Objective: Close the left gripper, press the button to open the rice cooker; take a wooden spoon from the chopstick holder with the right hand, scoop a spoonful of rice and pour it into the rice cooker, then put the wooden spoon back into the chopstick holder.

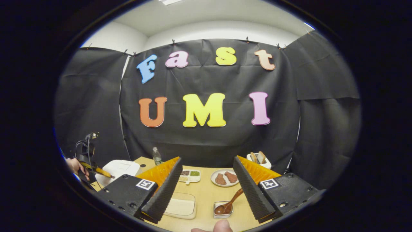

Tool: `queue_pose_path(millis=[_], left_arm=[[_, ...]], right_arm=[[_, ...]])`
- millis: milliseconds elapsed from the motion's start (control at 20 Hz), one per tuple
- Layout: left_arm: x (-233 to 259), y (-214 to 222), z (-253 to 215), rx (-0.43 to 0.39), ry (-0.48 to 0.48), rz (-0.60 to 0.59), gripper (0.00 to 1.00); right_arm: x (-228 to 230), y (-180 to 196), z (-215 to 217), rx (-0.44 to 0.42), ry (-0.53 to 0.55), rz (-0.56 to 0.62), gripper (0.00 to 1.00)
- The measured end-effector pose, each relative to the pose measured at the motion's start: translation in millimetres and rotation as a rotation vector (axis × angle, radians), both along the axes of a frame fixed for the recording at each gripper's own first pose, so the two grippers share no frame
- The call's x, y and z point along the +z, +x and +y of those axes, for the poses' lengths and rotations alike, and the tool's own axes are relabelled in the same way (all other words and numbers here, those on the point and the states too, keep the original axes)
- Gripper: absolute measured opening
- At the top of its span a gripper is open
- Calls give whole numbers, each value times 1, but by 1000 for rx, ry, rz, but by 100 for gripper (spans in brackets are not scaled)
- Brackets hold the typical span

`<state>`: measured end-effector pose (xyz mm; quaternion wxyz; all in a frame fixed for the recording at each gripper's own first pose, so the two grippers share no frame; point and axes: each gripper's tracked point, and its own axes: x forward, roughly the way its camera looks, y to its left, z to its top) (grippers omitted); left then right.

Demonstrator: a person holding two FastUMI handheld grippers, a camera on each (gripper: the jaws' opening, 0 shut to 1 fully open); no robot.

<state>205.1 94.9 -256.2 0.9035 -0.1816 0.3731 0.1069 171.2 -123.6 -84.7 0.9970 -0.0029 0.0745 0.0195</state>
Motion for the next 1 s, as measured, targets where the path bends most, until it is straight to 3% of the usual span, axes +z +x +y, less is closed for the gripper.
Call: queue_pose_path(millis=[150,400,600,800,850,900,950,1000], left_arm=[[42,6,4,34,-6,-130,0],[127,22,11,33,86,-330,0],[165,22,16,-4,259,-420,0],[208,2,-6,-48,330,-550,1],[212,-9,-14,-53,323,-568,10],[218,-18,-19,-57,319,-587,11],[223,-26,-22,-55,324,-606,36],[228,-35,-23,-54,333,-623,52]], right_arm=[[0,-10,-19,-41,34,6,100],[9,-17,-20,-63,55,-3,100],[22,-19,-7,-39,34,-26,100],[29,-18,8,-25,17,-40,100],[28,-19,14,-20,21,-41,100],[29,-19,23,-9,21,-37,100],[28,-19,30,0,17,-34,100],[30,-20,37,9,13,-37,100]])
